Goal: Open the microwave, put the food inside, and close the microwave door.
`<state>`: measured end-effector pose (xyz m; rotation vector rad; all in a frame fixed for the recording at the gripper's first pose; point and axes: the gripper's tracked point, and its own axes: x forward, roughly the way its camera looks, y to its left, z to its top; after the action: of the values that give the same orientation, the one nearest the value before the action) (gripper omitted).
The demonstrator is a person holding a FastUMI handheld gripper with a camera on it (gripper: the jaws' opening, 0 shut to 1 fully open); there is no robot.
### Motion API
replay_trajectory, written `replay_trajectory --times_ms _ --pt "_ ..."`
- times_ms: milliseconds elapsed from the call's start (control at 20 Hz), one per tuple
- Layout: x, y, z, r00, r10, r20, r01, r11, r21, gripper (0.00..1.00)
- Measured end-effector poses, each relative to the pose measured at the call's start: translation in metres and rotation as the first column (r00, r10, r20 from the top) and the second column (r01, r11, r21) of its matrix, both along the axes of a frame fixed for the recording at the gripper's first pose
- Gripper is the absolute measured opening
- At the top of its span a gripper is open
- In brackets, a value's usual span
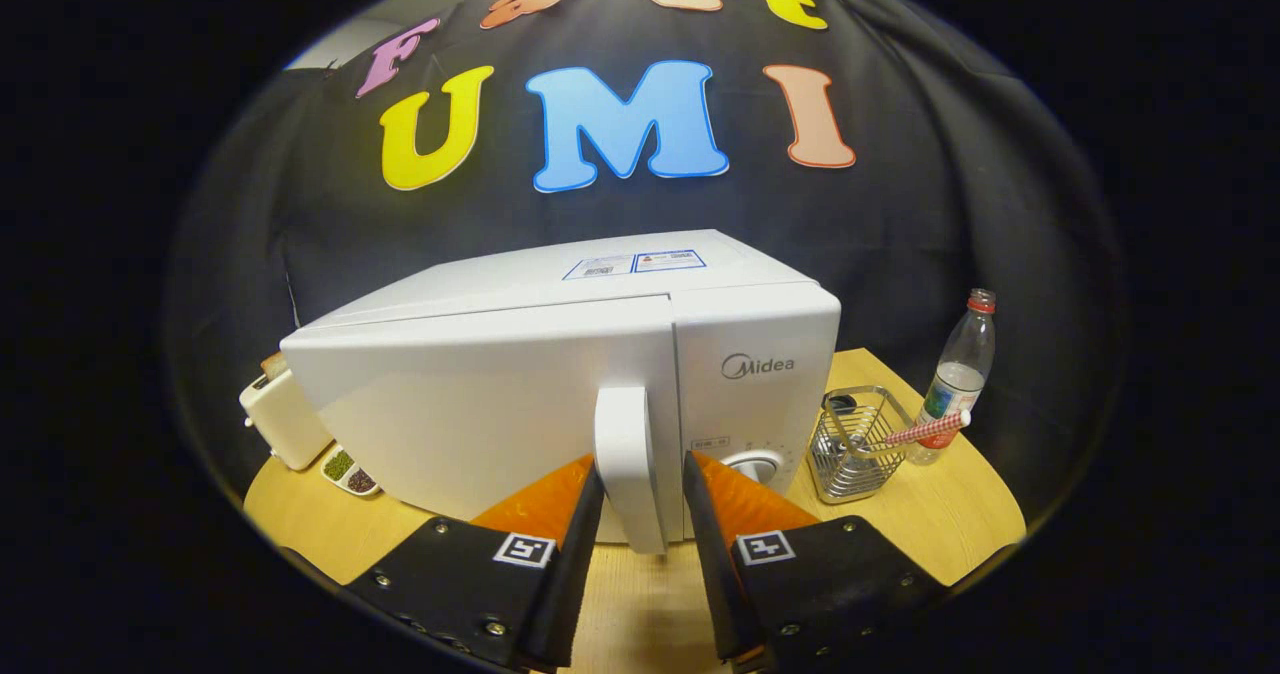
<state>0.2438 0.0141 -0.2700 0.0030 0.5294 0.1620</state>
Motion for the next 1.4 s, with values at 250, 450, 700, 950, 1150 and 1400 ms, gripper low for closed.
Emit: replay_trajectory --times_ms 250,450,700,950,1150,1400 --pt "-0.001 0.006 -0.001 1.000 0.026 -0.011 -0.026 0.999 -0.027 0.28" --pt "-0.008 0.005 0.000 0.999 0.023 -0.036 -0.025 0.998 -0.054 0.13" --pt "-0.048 0.008 0.006 0.999 0.043 -0.017 -0.044 0.996 -0.080 0.13" --pt "-0.081 0.016 0.008 0.998 0.017 -0.059 -0.020 0.999 -0.046 0.19" --pt "-0.112 0.029 0.011 0.997 0.019 -0.073 -0.019 1.000 0.000 0.25" --pt "-0.149 0.048 0.014 0.995 0.024 -0.093 -0.019 0.999 0.046 0.28"
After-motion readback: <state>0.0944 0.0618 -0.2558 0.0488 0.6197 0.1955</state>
